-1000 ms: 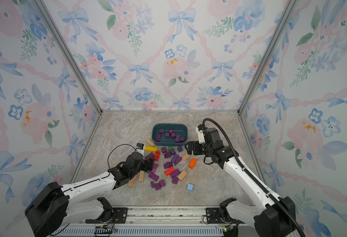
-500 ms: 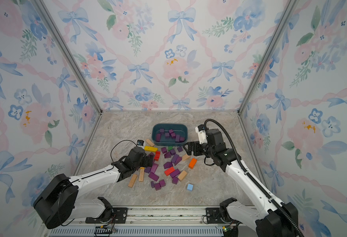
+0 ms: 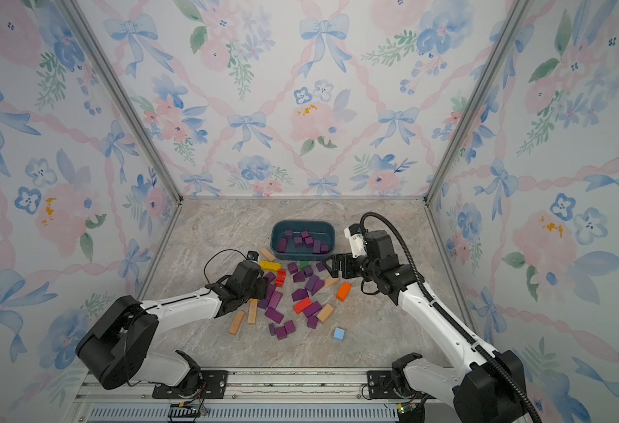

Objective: Pick purple bricks into the storage bin
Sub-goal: Pick up the building block from the center of the board.

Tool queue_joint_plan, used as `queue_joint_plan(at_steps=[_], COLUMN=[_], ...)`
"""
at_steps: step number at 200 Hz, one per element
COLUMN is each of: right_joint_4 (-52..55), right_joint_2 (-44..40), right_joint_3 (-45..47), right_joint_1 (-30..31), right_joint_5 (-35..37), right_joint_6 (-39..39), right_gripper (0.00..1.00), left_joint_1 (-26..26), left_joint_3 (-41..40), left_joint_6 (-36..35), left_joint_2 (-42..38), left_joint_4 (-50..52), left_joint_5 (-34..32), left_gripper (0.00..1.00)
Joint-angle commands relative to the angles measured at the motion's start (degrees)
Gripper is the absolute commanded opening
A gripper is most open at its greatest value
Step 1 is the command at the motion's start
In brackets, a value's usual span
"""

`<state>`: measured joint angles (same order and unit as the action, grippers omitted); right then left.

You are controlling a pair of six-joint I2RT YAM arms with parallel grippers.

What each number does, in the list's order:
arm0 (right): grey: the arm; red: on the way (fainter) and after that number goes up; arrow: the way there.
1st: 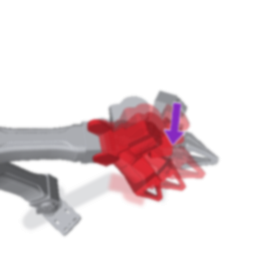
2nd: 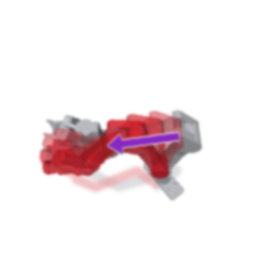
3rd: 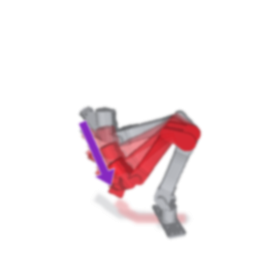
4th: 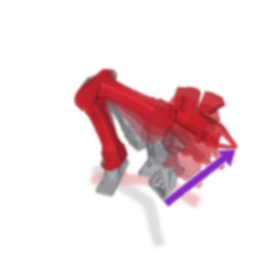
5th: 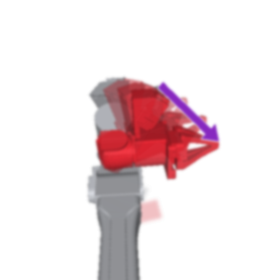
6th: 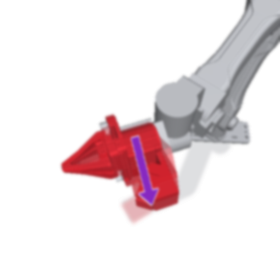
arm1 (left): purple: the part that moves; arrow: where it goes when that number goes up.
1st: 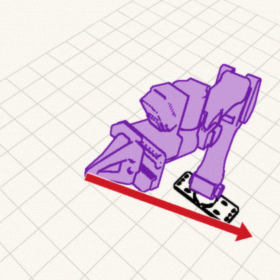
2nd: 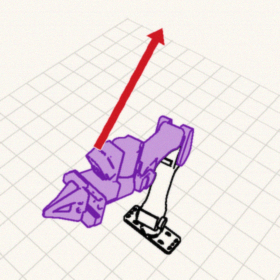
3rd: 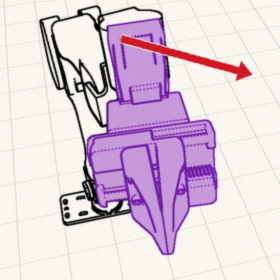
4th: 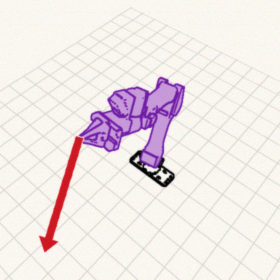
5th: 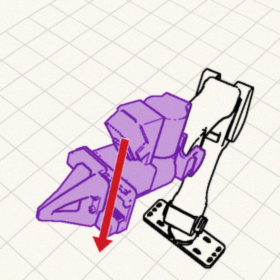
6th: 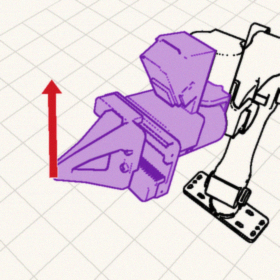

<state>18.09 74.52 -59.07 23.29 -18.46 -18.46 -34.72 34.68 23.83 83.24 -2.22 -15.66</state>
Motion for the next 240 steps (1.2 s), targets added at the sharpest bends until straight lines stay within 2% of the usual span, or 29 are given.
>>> queue_joint_plan(at_steps=[1, 33, 163, 217, 240], right_joint_4=[-1.91, -1.48, -0.51, -0.34, 0.25], right_joint_2=[-0.48, -1.22, -0.56, -0.5, -0.69], right_joint_3=[1.88, 2.9, 3.61, 3.44, 3.37], right_joint_1=[-0.01, 0.44, 0.45, 0.48, 0.44], right_joint_5=[-1.7, -1.67, -0.7, -1.58, -1.27], right_joint_6=[-0.87, -1.03, -0.79, -0.7, -0.44], right_gripper=[0.97, 0.97, 0.97, 0.97, 0.97], left_joint_1=[0.42, 0.42, 0.43, 0.4, 0.44], left_joint_3=[1.89, 2.8, 8.92, 10.04, 10.57], left_joint_6=[-1.52, -1.83, -3.53, -4.15, -4.41], left_joint_2=[1.71, 3.68, 12.15, 14.4, 14.69], left_joint_4=[1.09, 1.02, 1.04, 0.99, 0.98], left_joint_5=[1.65, 1.43, 0.88, 1.02, 1.22], left_gripper=[0.69, 0.59, 0.48, 0.39, 0.32])
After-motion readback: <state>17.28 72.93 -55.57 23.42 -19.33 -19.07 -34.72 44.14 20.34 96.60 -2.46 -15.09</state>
